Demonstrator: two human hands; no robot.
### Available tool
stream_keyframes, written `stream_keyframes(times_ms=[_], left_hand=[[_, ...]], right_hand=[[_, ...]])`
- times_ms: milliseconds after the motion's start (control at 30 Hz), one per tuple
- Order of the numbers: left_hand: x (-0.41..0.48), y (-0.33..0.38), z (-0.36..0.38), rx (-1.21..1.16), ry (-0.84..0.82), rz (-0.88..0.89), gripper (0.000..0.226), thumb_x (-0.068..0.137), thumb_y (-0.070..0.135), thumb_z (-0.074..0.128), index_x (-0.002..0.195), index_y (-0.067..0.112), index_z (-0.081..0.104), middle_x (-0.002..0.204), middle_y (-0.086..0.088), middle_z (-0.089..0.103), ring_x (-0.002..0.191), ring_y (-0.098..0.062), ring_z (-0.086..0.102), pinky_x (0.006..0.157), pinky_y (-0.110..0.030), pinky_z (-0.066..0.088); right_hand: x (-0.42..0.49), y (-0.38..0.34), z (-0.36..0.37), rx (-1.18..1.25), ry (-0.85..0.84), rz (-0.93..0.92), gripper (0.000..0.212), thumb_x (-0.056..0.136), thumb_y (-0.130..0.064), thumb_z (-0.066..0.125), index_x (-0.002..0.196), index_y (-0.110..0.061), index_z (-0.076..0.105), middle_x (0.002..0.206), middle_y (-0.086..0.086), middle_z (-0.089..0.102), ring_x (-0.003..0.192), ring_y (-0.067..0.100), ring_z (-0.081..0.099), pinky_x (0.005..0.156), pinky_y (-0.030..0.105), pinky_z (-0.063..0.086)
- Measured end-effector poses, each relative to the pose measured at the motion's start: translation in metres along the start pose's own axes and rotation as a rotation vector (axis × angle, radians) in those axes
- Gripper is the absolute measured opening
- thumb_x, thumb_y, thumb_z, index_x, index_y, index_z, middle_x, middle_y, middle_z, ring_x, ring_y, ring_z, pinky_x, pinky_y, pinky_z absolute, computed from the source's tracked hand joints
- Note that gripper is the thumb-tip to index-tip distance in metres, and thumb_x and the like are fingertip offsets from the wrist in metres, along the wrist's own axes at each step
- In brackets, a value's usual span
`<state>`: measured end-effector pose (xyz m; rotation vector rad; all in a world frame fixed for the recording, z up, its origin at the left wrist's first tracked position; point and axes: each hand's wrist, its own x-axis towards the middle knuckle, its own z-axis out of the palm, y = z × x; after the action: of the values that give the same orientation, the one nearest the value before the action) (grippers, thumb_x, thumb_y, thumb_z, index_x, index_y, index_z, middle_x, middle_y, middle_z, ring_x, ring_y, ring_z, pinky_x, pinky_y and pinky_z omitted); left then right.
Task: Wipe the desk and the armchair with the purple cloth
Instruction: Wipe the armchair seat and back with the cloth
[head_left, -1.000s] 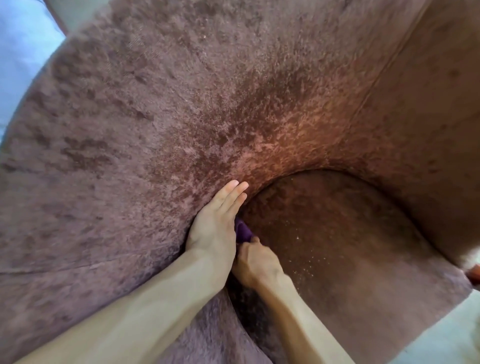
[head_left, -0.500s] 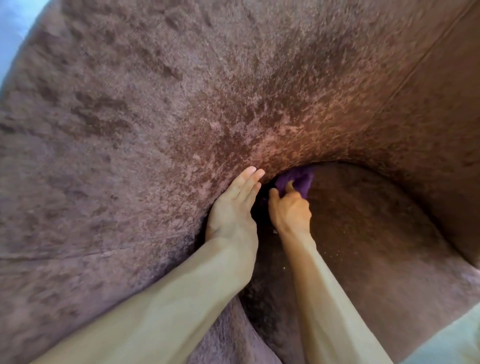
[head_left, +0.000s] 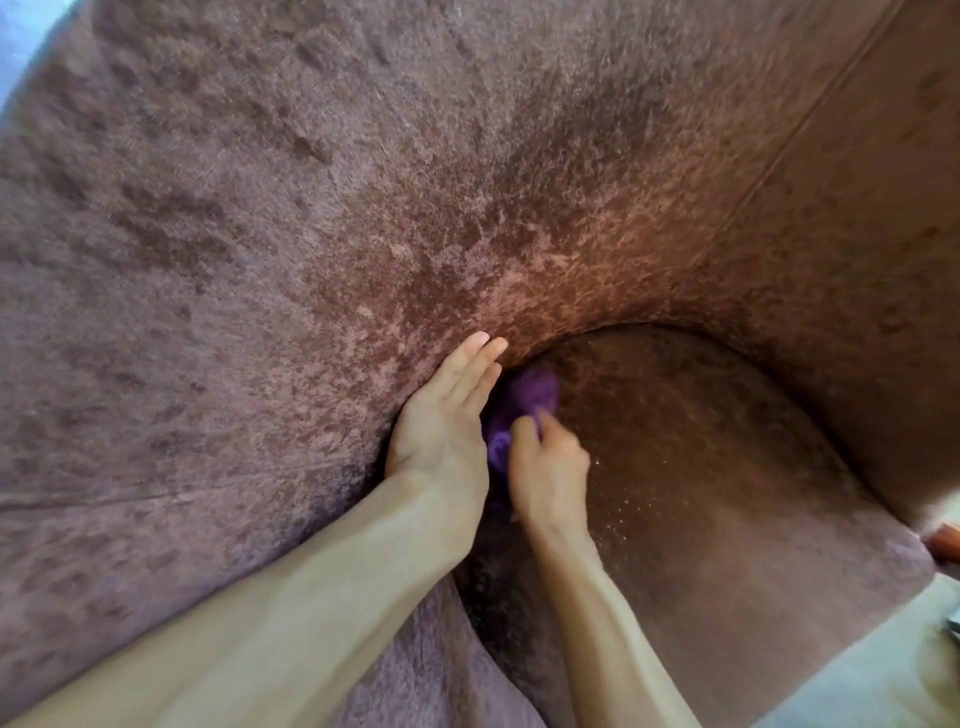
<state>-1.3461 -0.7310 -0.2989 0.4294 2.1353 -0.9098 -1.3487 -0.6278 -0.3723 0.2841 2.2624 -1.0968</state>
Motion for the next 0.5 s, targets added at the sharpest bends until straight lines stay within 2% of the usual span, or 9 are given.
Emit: stream_keyframes(times_ms=[67, 133, 167, 267, 400, 500], left_hand=[[0.000, -0.001, -0.001, -0.009, -0.017, 0.022, 0.061, 0.107, 0.039, 0.010, 0.156, 0.004, -0.004, 0.163, -0.014, -0.024, 0.139, -0.046, -0.039, 0.091, -0.062, -0.038], [-0.001, -0.002, -0.003, -0.006, -0.036, 0.038, 0.062, 0.107, 0.042, 0.012, 0.158, 0.009, 0.002, 0.163, -0.014, -0.025, 0.138, -0.047, -0.041, 0.090, -0.063, -0.039], [-0.001, -0.002, -0.003, 0.003, -0.045, 0.038, 0.062, 0.107, 0.043, 0.013, 0.159, 0.010, 0.003, 0.163, -0.014, -0.025, 0.138, -0.047, -0.041, 0.089, -0.063, -0.039], [-0.001, -0.002, -0.004, 0.022, -0.049, 0.041, 0.062, 0.107, 0.043, 0.011, 0.159, 0.010, 0.002, 0.163, -0.014, -0.024, 0.138, -0.047, -0.041, 0.085, -0.064, -0.040], [-0.001, -0.002, -0.005, -0.001, -0.048, 0.030, 0.063, 0.106, 0.039, 0.009, 0.156, 0.004, -0.006, 0.164, -0.014, -0.022, 0.139, -0.046, -0.040, 0.091, -0.063, -0.037], [-0.001, -0.003, -0.006, -0.015, -0.052, 0.016, 0.064, 0.105, 0.036, 0.011, 0.154, -0.001, -0.009, 0.164, -0.015, -0.022, 0.139, -0.046, -0.040, 0.097, -0.062, -0.036]], right_hand=[[0.020, -0.009, -0.019, 0.058, 0.256, -0.020, 0.051, 0.089, -0.037, 0.038, 0.126, -0.018, 0.067, 0.113, 0.021, 0.072, 0.108, 0.039, 0.063, 0.091, 0.040, 0.046], [0.050, -0.016, -0.038, 0.024, 0.377, 0.059, 0.058, 0.092, -0.038, 0.039, 0.145, -0.020, 0.055, 0.127, 0.027, 0.066, 0.119, 0.044, 0.057, 0.100, 0.043, 0.043], [0.066, -0.017, -0.043, -0.032, 0.367, 0.125, 0.056, 0.096, -0.037, 0.041, 0.149, -0.019, 0.050, 0.131, 0.028, 0.062, 0.123, 0.045, 0.055, 0.103, 0.044, 0.042], [0.097, -0.014, -0.042, -0.195, 0.190, 0.237, 0.051, 0.102, -0.036, 0.043, 0.144, -0.009, 0.050, 0.138, 0.029, 0.057, 0.129, 0.045, 0.051, 0.106, 0.042, 0.039], [0.090, -0.006, -0.032, -0.382, 0.022, 0.136, 0.054, 0.101, -0.043, 0.043, 0.147, -0.015, 0.049, 0.137, 0.029, 0.058, 0.126, 0.045, 0.055, 0.107, 0.043, 0.043], [0.066, -0.004, -0.013, -0.535, -0.141, 0.033, 0.049, 0.100, -0.047, 0.045, 0.138, -0.019, 0.057, 0.132, 0.025, 0.062, 0.121, 0.044, 0.059, 0.101, 0.042, 0.046]])
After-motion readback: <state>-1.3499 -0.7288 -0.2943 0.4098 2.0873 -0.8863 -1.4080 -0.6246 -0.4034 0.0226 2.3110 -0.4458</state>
